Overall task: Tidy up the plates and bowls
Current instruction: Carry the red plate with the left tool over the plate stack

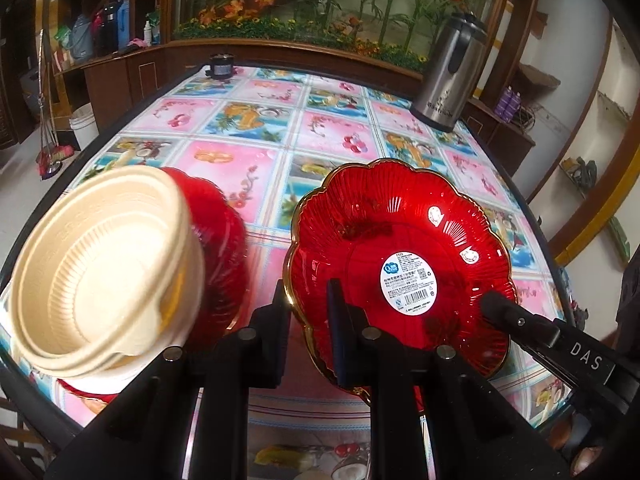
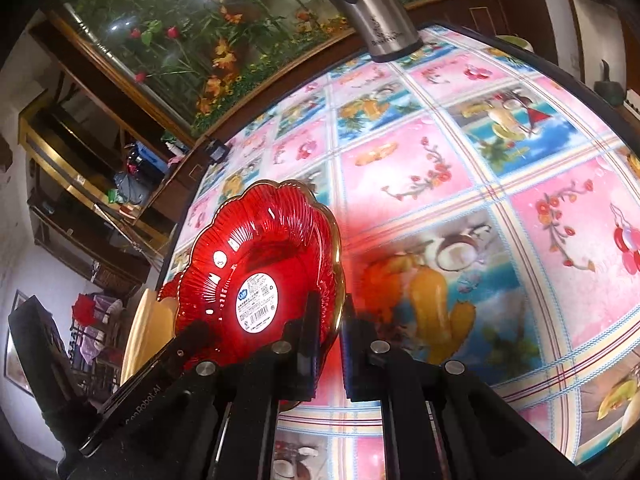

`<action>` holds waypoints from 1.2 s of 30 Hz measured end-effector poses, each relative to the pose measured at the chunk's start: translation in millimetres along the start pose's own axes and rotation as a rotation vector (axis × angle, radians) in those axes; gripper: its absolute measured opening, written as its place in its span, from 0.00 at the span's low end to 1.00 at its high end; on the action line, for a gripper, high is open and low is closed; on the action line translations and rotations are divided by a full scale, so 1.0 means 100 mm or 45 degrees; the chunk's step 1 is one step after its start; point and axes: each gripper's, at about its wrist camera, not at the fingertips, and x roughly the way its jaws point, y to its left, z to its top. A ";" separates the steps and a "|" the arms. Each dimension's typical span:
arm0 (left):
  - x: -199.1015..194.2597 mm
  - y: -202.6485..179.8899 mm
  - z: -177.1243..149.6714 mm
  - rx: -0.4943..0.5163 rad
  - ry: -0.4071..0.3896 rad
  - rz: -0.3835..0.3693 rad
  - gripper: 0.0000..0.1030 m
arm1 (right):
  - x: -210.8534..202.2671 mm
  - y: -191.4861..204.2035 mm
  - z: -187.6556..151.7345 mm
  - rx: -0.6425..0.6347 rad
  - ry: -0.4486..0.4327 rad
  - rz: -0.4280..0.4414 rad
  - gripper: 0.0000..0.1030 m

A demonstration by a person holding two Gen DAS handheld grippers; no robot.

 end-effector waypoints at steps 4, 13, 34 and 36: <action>-0.09 0.06 0.03 -0.022 -0.024 -0.002 0.14 | -0.05 0.12 0.01 -0.030 -0.013 0.023 0.08; -0.13 0.14 0.01 -0.049 -0.003 -0.008 0.14 | -0.10 0.22 -0.05 -0.049 -0.007 0.029 0.08; -0.49 0.36 0.14 -0.094 -0.115 0.047 0.14 | -0.20 0.61 0.02 -0.146 -0.046 0.127 0.08; -0.52 0.40 0.16 -0.109 -0.124 0.056 0.14 | -0.18 0.66 0.03 -0.160 -0.039 0.139 0.08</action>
